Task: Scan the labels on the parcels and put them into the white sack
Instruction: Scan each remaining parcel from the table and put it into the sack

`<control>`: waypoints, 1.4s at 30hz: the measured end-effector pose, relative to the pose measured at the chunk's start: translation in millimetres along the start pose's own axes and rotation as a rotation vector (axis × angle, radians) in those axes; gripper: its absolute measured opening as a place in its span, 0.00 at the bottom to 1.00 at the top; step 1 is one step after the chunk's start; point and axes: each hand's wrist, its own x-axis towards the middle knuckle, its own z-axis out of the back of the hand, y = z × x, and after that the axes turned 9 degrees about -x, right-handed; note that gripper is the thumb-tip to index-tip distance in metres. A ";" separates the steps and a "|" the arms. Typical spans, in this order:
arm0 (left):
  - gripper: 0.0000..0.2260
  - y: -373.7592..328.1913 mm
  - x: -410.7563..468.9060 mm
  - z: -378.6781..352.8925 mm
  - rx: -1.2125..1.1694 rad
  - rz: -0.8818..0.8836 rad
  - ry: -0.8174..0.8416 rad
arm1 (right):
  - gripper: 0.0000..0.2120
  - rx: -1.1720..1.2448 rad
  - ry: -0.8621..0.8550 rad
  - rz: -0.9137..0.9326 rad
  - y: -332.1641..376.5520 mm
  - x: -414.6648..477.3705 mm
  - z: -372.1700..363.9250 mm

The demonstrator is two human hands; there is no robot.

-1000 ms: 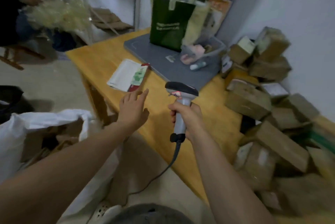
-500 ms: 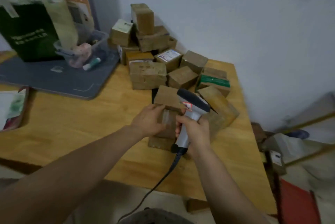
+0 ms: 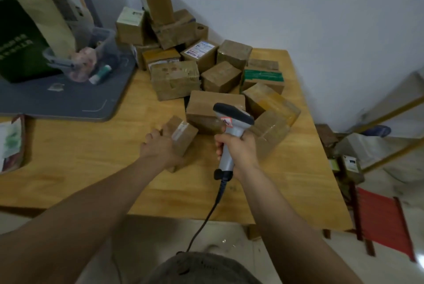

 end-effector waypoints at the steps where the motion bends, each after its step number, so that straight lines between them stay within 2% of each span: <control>1: 0.52 18.2 -3.4 3.7 0.066 -0.005 -0.088 | 0.07 -0.011 0.018 -0.014 -0.9 0.1 -8.5; 4: 0.53 66.0 -16.3 3.5 0.264 -0.110 -0.282 | 0.08 -0.057 0.061 -0.070 -6.2 4.4 -36.6; 6: 0.51 88.5 -23.1 -3.2 0.253 -0.222 -0.260 | 0.09 -0.102 0.080 -0.101 -15.1 6.1 -53.1; 8: 0.46 102.7 -26.8 -7.8 0.118 -0.284 -0.189 | 0.10 -0.157 0.089 -0.115 -27.0 6.5 -64.1; 10: 0.50 110.6 -27.4 -9.6 -0.062 -0.196 -0.155 | 0.09 -0.195 0.084 -0.116 -39.5 7.4 -70.6; 13: 0.62 121.1 -24.4 -12.0 -0.220 0.001 -0.063 | 0.08 -0.212 0.040 -0.162 -56.4 7.4 -78.4; 16: 0.64 126.7 -19.1 -15.2 -0.337 0.021 -0.015 | 0.10 -0.203 0.022 -0.201 -68.1 4.8 -85.8; 21: 0.59 134.2 -20.4 -17.2 -0.547 -0.062 0.008 | 0.11 -0.193 -0.022 -0.194 -72.3 8.0 -92.9; 24: 0.52 152.1 -18.7 -7.1 -0.509 -0.188 0.086 | 0.13 -0.270 -0.048 -0.145 -66.7 12.8 -96.8; 26: 0.43 164.0 -15.2 1.1 -0.482 -0.229 0.012 | 0.13 -0.296 -0.017 -0.105 -61.8 15.3 -100.8; 27: 0.38 168.2 -14.8 3.9 -0.500 -0.189 -0.063 | 0.14 -0.315 0.009 -0.088 -59.5 16.7 -103.7; 29: 0.29 170.0 -16.6 4.6 -0.618 0.020 -0.178 | 0.15 -0.363 0.063 -0.067 -57.0 18.8 -111.3; 31: 0.21 161.9 -24.7 1.2 -0.953 0.305 -0.163 | 0.12 -0.400 0.132 -0.076 -56.5 18.5 -119.8; 33: 0.18 150.1 -34.7 -3.5 -1.352 0.493 -0.044 | 0.11 -0.395 0.210 -0.109 -58.3 14.8 -127.4; 36: 0.13 140.6 -42.5 -11.4 -1.565 0.499 0.080 | 0.11 -0.363 0.277 -0.150 -68.0 8.0 -134.7; 42: 0.15 160.9 -50.8 -6.3 -1.629 0.416 0.088 | 0.12 -0.142 0.317 -0.131 -68.3 -1.4 -136.7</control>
